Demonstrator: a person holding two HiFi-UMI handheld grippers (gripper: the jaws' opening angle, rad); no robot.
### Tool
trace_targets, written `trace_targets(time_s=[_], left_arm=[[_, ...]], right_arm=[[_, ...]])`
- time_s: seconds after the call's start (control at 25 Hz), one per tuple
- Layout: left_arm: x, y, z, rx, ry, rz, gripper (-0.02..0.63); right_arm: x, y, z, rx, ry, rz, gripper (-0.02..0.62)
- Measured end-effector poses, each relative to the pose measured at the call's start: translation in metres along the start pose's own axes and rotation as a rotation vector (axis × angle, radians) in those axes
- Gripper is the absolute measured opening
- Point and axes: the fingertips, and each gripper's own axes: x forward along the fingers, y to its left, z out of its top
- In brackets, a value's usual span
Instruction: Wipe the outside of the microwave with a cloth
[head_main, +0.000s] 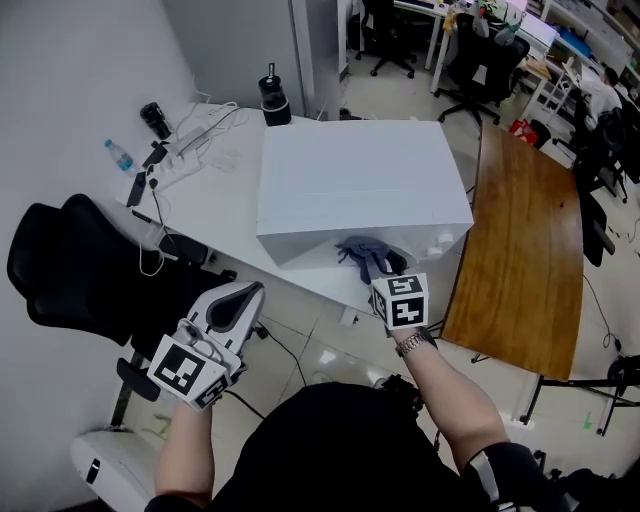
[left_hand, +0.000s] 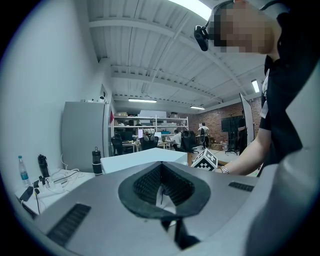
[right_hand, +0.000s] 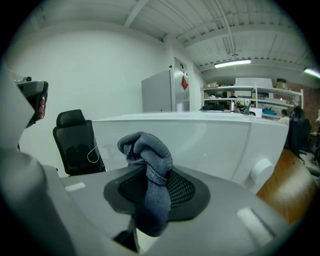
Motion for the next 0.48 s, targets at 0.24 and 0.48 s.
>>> trace_targets(time_s=[0.24,0.48], left_arm=[[0.022,-0.024,0.004,0.008,0.008,-0.008,0.005],[0.044,-0.046,0.013,0.022,0.009,-0.017,0.005]], right_arm=[[-0.017,-0.041,-0.007,0.025,-0.007,-0.030,0.101],[-0.033,-0.082,-0.015,0.060,-0.004,-0.061,0.101]])
